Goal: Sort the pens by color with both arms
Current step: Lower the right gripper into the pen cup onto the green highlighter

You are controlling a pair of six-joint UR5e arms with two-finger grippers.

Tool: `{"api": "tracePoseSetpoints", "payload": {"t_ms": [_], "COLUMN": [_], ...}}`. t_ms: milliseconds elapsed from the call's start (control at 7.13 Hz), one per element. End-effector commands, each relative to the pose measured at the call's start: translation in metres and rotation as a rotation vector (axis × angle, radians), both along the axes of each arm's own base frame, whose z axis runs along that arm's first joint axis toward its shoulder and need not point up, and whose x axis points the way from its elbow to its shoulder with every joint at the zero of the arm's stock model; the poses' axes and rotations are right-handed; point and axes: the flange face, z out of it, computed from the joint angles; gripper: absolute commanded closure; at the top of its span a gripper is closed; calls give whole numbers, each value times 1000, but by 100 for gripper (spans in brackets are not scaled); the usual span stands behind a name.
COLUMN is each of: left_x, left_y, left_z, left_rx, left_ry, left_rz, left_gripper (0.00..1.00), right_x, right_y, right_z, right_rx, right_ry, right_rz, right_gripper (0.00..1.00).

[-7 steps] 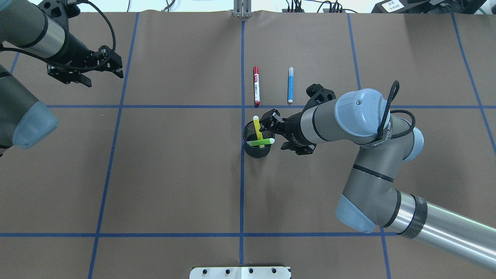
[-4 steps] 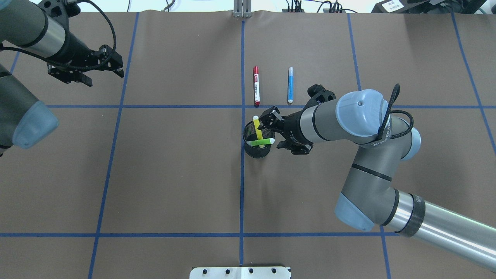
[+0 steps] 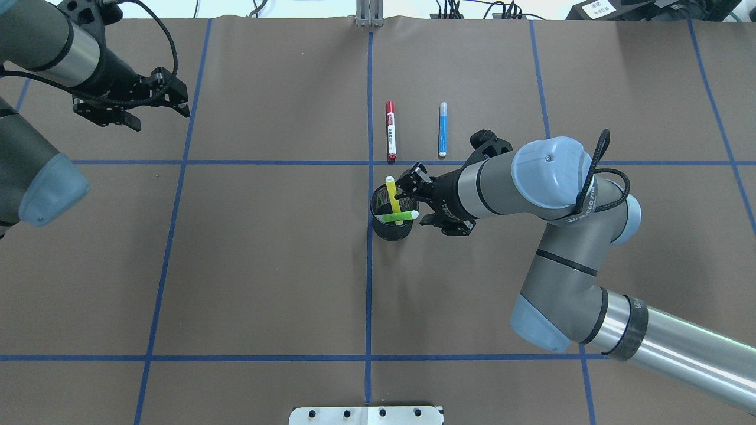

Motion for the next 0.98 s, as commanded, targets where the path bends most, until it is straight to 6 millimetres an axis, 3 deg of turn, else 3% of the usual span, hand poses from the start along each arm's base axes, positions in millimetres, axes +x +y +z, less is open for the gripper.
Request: {"api": "tracePoseSetpoints", "payload": {"t_ms": [0,841], "left_x": [0,0], "left_y": [0,0], "left_z": [-1,-3], "left_rx": [1,0], "left_ry": [0,4], "left_rz": [-1,-5], "left_gripper": [10,10], "right_x": [-1,-5], "right_y": [0,-1], "right_z": [1,-1], "right_rx": [-2,-1], "right_ry": [2,1], "right_rz": [-2,-4], "right_gripper": [31,36]}}
